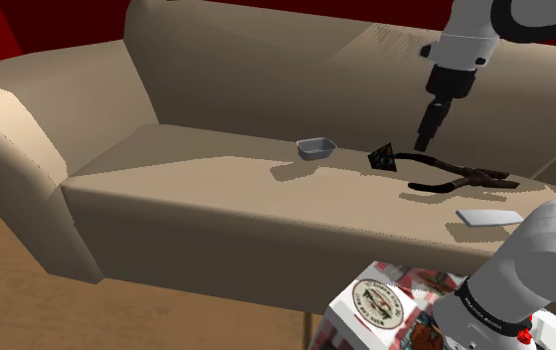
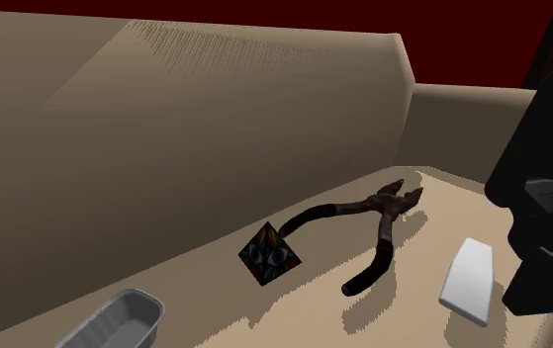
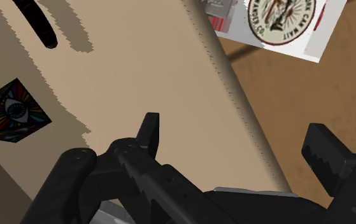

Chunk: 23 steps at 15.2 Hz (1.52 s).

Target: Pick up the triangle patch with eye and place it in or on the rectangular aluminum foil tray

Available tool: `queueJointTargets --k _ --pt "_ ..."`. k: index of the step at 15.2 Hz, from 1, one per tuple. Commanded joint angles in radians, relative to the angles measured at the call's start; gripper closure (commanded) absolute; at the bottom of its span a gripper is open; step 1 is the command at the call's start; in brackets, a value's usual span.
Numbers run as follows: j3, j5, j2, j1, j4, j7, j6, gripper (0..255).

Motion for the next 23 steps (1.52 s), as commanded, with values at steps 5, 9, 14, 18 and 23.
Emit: queueJointTargets --k 5,9,14,18,23 --pt "-0.055 -0.089 0.104 -0.015 0.007 -0.113 0.047 0" --pt "-0.104 -0.174 0.223 -0.031 0.031 -0.217 0.100 0" --pt "-0.156 -0.271 0.388 -0.053 0.086 -0.334 0.168 0" --pt "-0.189 -0.341 0.529 -0.069 0.149 -0.419 0.221 0" --pt "-0.222 -0.418 0.713 -0.090 0.251 -0.514 0.280 0"
